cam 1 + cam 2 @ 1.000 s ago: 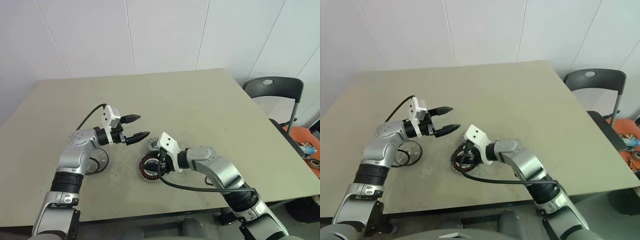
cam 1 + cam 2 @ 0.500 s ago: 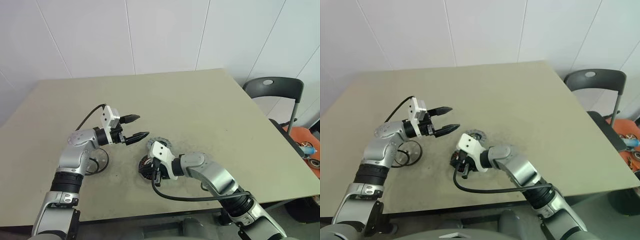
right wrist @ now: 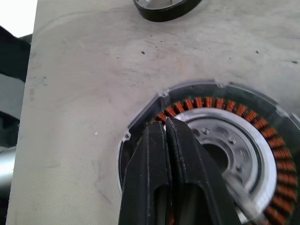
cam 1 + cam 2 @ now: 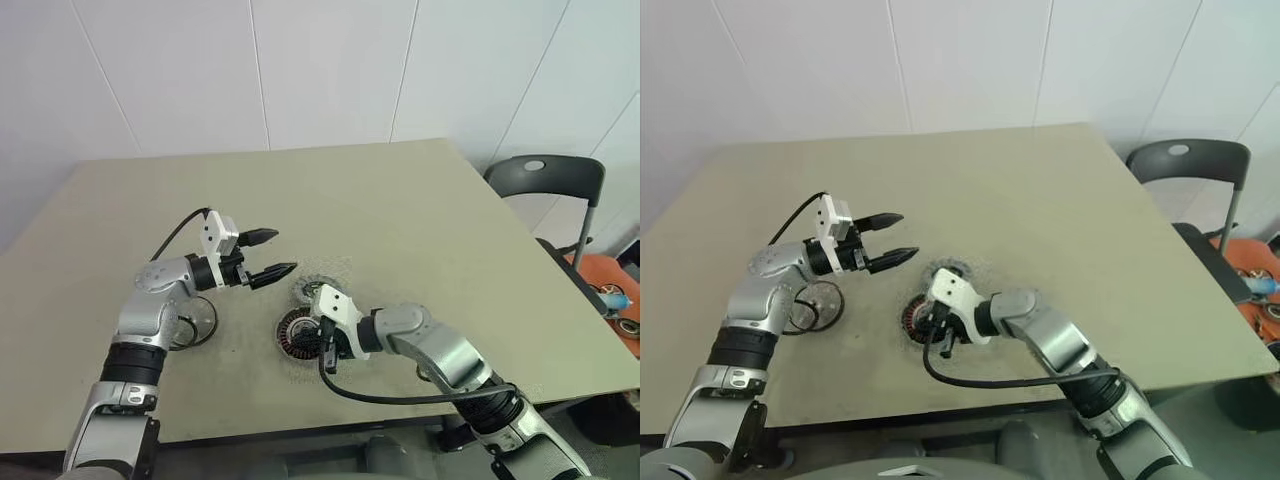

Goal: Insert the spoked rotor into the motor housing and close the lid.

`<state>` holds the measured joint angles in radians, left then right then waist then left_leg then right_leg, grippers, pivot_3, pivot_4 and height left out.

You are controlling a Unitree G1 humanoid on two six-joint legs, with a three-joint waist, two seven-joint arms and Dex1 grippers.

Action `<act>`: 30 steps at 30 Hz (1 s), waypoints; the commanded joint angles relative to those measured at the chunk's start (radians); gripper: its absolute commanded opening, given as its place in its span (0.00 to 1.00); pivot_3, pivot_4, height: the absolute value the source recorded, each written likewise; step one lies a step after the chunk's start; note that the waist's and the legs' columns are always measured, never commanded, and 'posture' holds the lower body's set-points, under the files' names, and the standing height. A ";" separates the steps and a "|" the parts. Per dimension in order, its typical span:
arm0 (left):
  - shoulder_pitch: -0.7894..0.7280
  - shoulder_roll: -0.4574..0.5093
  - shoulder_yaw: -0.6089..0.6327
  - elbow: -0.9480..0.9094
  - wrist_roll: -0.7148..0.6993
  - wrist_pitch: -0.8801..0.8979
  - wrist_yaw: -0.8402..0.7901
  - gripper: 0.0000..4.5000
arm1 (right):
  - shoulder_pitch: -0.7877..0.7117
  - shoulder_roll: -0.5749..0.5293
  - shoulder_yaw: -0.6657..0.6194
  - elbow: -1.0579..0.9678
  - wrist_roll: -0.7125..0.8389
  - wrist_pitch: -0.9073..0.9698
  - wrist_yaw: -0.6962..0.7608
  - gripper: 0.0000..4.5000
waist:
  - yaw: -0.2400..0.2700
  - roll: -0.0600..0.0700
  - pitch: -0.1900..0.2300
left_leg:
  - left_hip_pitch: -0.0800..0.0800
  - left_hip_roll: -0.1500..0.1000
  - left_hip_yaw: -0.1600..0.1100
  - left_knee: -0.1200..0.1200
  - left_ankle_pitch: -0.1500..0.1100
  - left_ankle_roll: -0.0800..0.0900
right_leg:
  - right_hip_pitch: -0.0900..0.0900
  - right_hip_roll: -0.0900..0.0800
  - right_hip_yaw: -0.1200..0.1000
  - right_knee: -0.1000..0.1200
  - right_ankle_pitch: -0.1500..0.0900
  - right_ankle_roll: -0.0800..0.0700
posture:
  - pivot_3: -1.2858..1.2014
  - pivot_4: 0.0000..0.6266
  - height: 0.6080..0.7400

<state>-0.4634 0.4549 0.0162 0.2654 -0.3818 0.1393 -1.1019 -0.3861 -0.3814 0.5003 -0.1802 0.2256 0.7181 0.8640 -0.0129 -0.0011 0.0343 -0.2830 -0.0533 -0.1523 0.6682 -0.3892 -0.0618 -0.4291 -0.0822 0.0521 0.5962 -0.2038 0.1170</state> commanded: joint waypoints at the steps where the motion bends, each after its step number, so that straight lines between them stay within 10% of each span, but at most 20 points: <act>1: -0.022 0.008 0.015 -0.006 -0.004 -0.021 -0.005 1.00 | 0.004 0.001 -0.030 0.005 0.013 0.012 -0.009 0.03 | 0.000 0.000 0.000 | 0.000 0.000 0.000 0.000 0.000 0.000 | 0.000 0.000 0.000 0.000 0.000 0.000 | 0.52 0.00 1.00; 16: -0.032 0.003 0.008 0.017 -0.001 -0.033 -0.016 1.00 | 0.004 0.114 -0.222 -0.043 0.180 0.003 -0.052 0.03 | -0.001 0.000 0.000 | 0.000 0.000 0.000 0.000 0.000 0.000 | 0.000 0.000 0.000 0.000 0.001 0.000 | 0.52 0.00 1.00; 26: -0.035 -0.002 0.002 0.044 0.003 -0.049 -0.034 1.00 | 0.077 -0.188 -0.136 -0.130 0.035 -0.012 -0.011 0.03 | 0.001 -0.001 0.000 | -0.001 0.000 0.000 0.000 0.000 0.000 | -0.001 0.000 0.000 -0.001 0.001 0.000 | 0.52 0.00 1.00; 30: -0.034 -0.003 0.000 0.052 0.006 -0.054 -0.038 1.00 | 0.104 -0.234 -0.167 -0.195 0.070 0.010 0.017 0.22 | 0.001 -0.001 0.000 | -0.001 0.000 0.000 0.000 0.000 0.000 | 0.000 0.000 0.000 -0.001 0.001 0.000 | 0.52 0.00 1.00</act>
<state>-0.4807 0.4464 0.0117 0.3218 -0.3793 0.1002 -1.1349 -0.2728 -0.6108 0.3537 -0.3193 0.2719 0.7265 0.8688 -0.0121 -0.0019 0.0339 -0.2836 -0.0530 -0.1518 0.6681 -0.3891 -0.0620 -0.4293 -0.0821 0.0521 0.5955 -0.2028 0.1171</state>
